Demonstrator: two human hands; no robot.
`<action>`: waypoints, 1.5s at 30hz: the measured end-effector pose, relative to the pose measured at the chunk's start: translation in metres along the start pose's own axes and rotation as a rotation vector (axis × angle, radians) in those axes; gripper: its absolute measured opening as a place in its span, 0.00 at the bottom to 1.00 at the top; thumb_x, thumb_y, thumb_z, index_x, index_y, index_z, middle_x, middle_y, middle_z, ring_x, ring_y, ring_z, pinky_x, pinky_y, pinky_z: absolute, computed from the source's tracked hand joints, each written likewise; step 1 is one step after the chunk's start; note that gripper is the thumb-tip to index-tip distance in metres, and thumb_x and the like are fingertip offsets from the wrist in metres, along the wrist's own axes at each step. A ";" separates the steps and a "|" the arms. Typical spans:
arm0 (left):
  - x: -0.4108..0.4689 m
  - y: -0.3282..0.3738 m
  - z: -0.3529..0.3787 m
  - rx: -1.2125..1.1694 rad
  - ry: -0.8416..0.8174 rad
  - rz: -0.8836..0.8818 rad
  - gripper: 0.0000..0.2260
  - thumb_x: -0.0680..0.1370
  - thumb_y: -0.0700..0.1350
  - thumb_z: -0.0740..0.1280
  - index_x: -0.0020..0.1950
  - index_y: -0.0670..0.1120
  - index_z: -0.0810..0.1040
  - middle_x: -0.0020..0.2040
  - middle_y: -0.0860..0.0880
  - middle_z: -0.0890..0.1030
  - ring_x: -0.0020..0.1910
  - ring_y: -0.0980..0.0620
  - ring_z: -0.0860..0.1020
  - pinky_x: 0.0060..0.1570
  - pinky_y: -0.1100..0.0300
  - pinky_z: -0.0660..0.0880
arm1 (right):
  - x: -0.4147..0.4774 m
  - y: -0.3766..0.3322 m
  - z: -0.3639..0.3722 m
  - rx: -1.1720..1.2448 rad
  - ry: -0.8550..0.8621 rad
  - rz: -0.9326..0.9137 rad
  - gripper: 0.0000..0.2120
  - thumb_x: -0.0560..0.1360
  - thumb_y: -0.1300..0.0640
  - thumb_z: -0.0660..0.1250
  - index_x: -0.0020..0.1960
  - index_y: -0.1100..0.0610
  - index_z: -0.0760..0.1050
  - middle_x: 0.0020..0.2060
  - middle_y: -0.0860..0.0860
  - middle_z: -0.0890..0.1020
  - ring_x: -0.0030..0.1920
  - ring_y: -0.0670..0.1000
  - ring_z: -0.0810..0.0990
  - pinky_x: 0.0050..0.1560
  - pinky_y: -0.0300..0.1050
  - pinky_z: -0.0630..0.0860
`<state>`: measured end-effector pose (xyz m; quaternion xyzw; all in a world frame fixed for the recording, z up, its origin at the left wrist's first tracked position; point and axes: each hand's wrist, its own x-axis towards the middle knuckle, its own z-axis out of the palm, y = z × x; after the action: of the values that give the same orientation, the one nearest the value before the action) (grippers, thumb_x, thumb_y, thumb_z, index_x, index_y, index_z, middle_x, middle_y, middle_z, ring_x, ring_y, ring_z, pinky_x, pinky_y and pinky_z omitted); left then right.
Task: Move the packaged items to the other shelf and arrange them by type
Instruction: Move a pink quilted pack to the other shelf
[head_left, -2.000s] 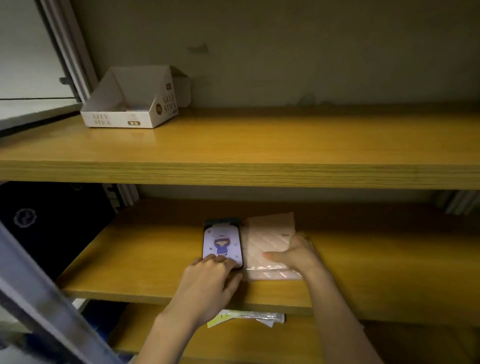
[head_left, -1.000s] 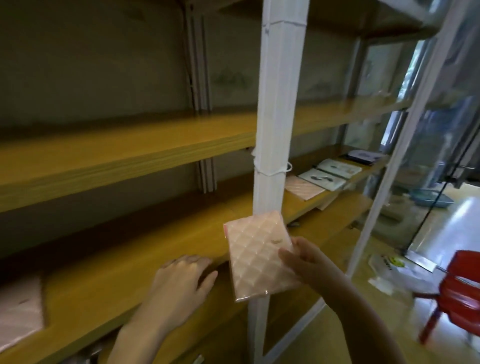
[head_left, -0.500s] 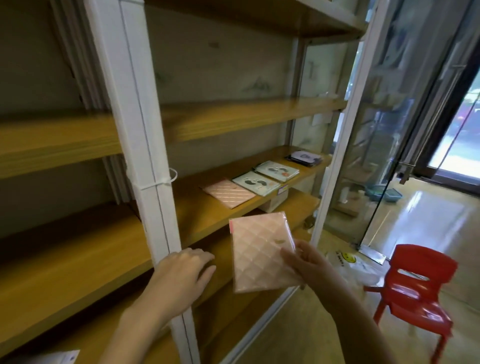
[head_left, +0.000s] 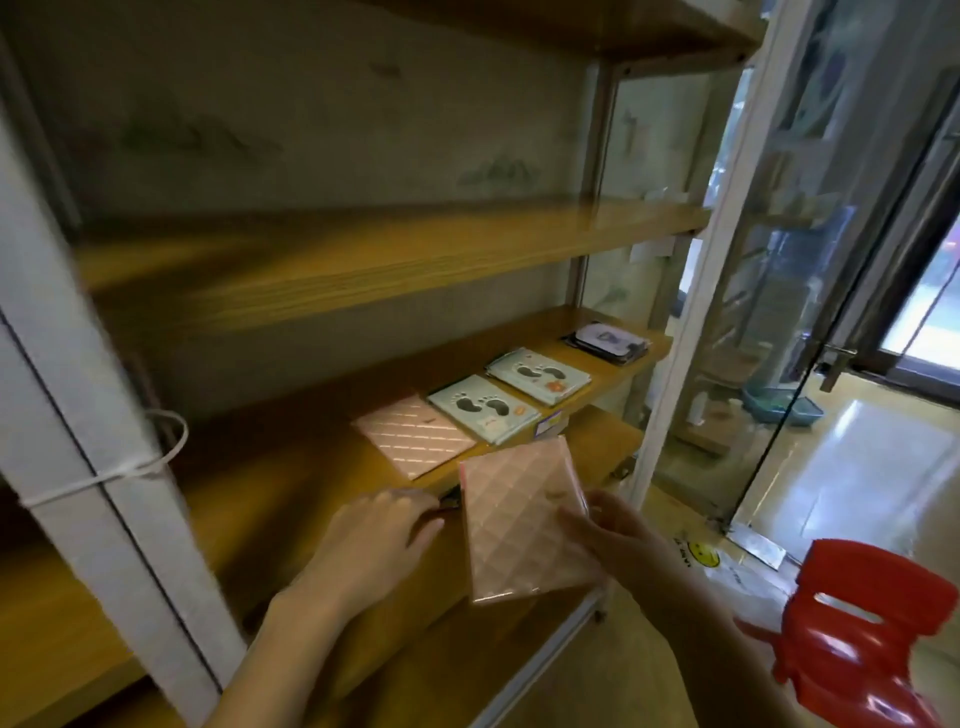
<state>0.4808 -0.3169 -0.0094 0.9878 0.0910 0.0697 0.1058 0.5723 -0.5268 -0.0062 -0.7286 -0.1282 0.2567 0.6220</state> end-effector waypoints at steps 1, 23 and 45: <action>0.010 -0.001 0.000 0.001 0.009 -0.021 0.16 0.79 0.56 0.55 0.67 0.56 0.68 0.67 0.56 0.71 0.65 0.56 0.69 0.62 0.57 0.68 | 0.013 -0.009 -0.004 -0.024 -0.026 -0.002 0.13 0.77 0.58 0.63 0.61 0.59 0.70 0.52 0.56 0.79 0.46 0.51 0.81 0.38 0.36 0.80; 0.074 -0.024 -0.009 0.188 0.171 -0.672 0.18 0.80 0.57 0.54 0.66 0.53 0.69 0.61 0.52 0.76 0.58 0.51 0.75 0.53 0.55 0.74 | 0.263 -0.040 0.069 -0.534 -0.457 -0.141 0.10 0.79 0.52 0.61 0.58 0.54 0.70 0.51 0.52 0.78 0.52 0.52 0.77 0.58 0.52 0.75; 0.025 0.047 0.013 0.296 0.330 -1.074 0.17 0.80 0.56 0.53 0.65 0.52 0.71 0.60 0.54 0.77 0.59 0.53 0.75 0.53 0.59 0.70 | 0.205 -0.073 0.071 -1.123 -0.887 -0.984 0.15 0.77 0.43 0.59 0.62 0.45 0.71 0.54 0.43 0.80 0.54 0.46 0.77 0.50 0.43 0.75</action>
<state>0.5150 -0.3598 -0.0082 0.7833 0.6036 0.1458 -0.0287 0.7153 -0.3497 0.0139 -0.6220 -0.7672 0.1175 0.1034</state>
